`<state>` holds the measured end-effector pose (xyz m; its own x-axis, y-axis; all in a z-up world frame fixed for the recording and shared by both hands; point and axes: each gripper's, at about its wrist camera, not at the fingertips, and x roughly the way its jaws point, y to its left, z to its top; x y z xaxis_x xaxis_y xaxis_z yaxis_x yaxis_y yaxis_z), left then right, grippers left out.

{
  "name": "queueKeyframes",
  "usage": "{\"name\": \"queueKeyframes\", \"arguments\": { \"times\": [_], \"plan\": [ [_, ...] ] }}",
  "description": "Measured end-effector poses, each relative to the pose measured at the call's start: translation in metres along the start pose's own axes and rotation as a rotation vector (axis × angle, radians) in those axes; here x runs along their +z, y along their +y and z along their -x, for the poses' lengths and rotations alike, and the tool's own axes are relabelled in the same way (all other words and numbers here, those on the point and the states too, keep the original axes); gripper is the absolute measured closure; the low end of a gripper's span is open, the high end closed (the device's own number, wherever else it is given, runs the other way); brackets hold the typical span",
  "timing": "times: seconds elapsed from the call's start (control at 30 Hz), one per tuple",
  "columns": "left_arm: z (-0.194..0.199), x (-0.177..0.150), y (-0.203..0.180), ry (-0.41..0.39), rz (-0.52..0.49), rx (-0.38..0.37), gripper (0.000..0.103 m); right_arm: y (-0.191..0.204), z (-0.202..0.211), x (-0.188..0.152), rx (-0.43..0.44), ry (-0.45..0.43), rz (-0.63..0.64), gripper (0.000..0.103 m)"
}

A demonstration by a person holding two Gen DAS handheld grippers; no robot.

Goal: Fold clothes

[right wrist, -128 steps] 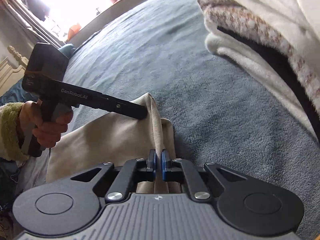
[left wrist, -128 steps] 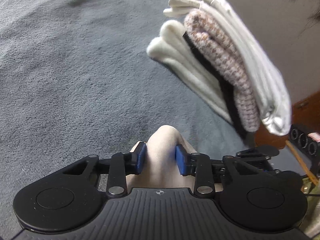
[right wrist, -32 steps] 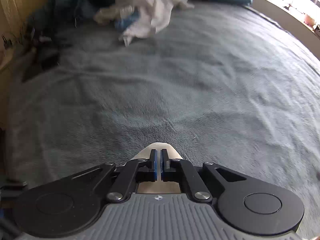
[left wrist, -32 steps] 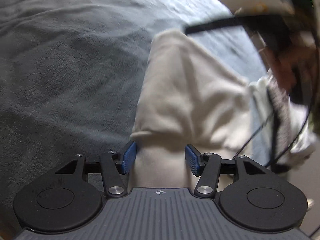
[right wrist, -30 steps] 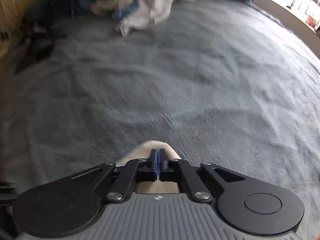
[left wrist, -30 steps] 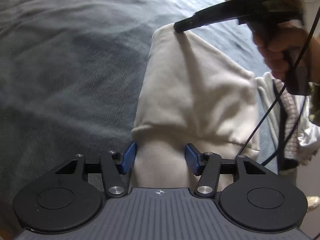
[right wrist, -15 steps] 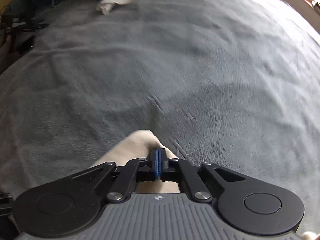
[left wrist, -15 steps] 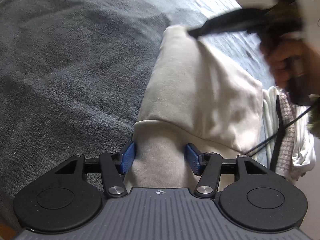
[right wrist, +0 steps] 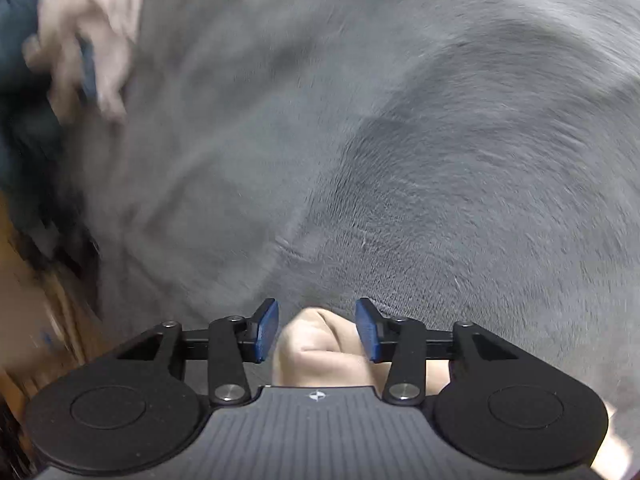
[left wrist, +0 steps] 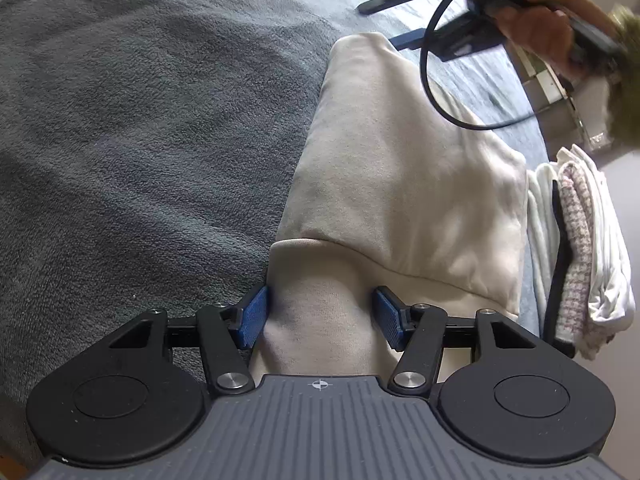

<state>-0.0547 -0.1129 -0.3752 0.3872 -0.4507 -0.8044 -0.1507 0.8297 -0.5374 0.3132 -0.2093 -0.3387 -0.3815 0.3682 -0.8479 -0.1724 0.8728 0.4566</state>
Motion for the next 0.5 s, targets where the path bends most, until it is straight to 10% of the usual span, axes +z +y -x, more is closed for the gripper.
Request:
{"name": "queueKeyframes", "arguments": {
  "times": [0.1, 0.23, 0.5],
  "plan": [
    [0.0, 0.003, 0.004, 0.022, -0.002, -0.014, 0.044, 0.021, -0.023, 0.011, -0.047, 0.163, 0.088, 0.056],
    [0.001, 0.006, 0.012, 0.047, 0.002, -0.031, 0.044, 0.059, -0.027, 0.001, -0.146, 0.174, 0.325, 0.068],
    [0.002, 0.012, 0.027, 0.098, 0.009, -0.066, 0.044, 0.063, -0.008, -0.07, -0.142, -0.18, 0.639, 0.079]
  ]
}}
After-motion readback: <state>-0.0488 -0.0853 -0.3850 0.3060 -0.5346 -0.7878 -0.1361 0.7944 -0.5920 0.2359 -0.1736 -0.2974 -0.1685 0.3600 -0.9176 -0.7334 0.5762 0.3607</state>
